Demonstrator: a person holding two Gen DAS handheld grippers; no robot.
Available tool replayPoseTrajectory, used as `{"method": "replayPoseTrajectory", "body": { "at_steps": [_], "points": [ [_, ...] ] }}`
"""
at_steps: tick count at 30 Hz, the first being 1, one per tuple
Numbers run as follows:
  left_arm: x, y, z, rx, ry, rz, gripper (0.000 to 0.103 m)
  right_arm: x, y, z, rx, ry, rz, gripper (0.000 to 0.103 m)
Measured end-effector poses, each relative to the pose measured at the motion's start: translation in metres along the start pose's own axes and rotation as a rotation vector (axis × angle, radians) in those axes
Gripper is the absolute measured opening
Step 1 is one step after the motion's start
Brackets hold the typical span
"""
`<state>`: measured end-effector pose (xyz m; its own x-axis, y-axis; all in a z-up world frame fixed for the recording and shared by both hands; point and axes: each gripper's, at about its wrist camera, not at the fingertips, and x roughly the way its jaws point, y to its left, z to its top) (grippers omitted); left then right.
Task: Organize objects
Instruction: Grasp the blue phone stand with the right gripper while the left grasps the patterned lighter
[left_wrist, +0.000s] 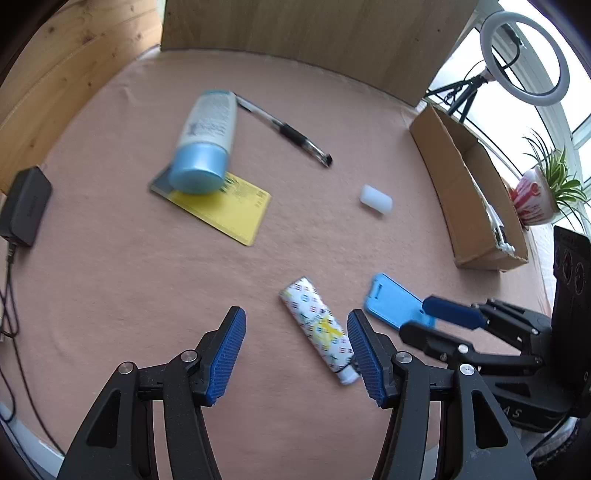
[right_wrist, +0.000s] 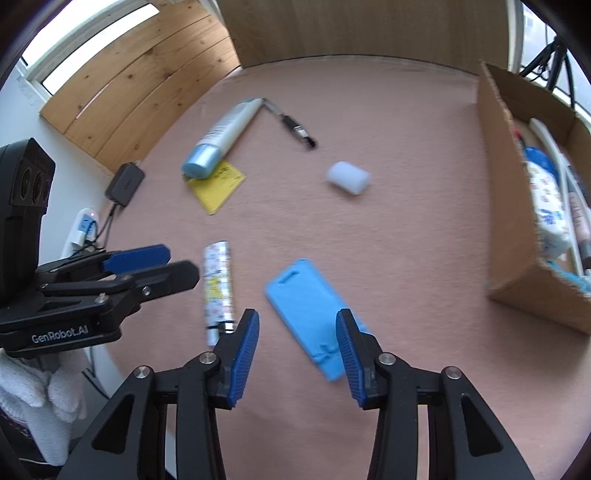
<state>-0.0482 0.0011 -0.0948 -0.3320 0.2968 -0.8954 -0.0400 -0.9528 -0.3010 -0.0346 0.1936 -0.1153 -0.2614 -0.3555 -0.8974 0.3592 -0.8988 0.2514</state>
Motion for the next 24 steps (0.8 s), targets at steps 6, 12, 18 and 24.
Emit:
{"method": "replayPoseTrajectory", "body": {
  "at_steps": [6,12,18,24],
  "points": [
    [0.019,-0.018,-0.002,0.024,0.057,-0.002,0.061,0.006,-0.001,-0.001,-0.099,0.03,-0.056,0.044],
    [0.026,-0.03,-0.005,0.062,0.054,0.034,0.061,0.012,0.015,-0.001,-0.23,0.055,-0.104,0.045],
    [0.025,-0.034,-0.007,0.073,0.041,0.04,0.061,0.019,0.025,-0.004,-0.294,0.069,-0.167,0.045],
    [0.026,-0.045,-0.013,0.13,0.006,0.108,0.054,0.019,0.023,0.0,-0.209,0.052,-0.189,0.042]
  ]
}}
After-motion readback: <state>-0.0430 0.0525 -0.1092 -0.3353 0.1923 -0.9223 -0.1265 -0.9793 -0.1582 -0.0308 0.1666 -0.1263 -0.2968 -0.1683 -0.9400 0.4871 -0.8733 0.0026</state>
